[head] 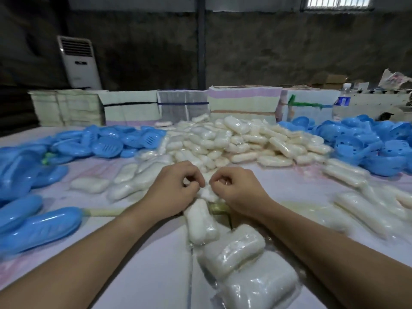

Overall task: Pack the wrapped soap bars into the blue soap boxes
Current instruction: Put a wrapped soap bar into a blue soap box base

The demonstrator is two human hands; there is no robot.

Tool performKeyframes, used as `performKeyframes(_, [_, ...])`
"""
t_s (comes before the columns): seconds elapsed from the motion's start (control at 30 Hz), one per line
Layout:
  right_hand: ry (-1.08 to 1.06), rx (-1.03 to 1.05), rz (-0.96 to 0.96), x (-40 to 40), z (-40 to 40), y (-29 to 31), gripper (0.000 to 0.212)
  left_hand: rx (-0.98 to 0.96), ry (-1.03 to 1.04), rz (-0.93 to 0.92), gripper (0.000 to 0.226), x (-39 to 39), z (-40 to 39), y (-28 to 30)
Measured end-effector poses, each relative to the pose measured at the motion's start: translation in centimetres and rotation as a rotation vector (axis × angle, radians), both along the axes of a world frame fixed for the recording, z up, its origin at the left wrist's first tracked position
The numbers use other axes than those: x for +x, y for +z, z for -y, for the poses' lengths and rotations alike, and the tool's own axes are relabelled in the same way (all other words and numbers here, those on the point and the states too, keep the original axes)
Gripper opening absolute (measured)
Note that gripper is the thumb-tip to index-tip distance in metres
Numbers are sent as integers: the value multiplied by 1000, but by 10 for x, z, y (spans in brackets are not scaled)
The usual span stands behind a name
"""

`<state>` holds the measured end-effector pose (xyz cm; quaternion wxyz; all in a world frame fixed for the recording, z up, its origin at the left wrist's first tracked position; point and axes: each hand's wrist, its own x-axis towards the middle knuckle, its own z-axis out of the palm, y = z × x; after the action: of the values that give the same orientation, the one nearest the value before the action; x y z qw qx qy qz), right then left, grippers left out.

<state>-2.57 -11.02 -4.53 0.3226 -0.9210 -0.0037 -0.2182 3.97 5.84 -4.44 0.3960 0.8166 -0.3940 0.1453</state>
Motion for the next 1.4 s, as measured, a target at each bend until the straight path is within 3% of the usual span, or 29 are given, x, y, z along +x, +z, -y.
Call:
performKeyframes(0.1, [32,-13,70,1,-4,2,11,20,-35,-37,33,0,-1,-2])
performKeyframes(0.2, [117,-74,83,1,-12,3,28,15,-31,-46,30,-2,-3,3])
performKeyframes(0.27, [141,-93,91,2,-14,1,19,57,31,-30,32,1,-8,11])
performKeyframes(0.47, [237,-180,107,1,-16,-2,21,498,243,-202,21,21,-53,53])
performKeyframes(0.57, [283,-189,106,0,-16,-2,20,503,288,-117,20,23,-82,78])
performKeyframes(0.63, [305,-201,116,-1,-17,-2,19,653,280,-199,22,23,-102,89])
performKeyframes(0.77, [334,-216,110,-1,-18,-2,19,1138,436,-471,56,25,-137,89])
performKeyframes(0.83, [336,-220,113,-2,-18,-2,19,1255,502,-499,77,24,-149,83])
performKeyframes(0.9, [335,-222,114,-2,-18,-1,20,1301,551,-509,83,22,-157,76])
performKeyframes(1.07, [337,-208,97,-2,-17,-2,20,1216,567,-444,73,22,-163,70])
performKeyframes(1.23, [329,-183,77,-2,-16,-1,20,848,475,-274,67,19,-146,78])
performKeyframes(1.4, [269,-102,131,-1,-11,3,21,407,295,-190,42,8,-101,89])
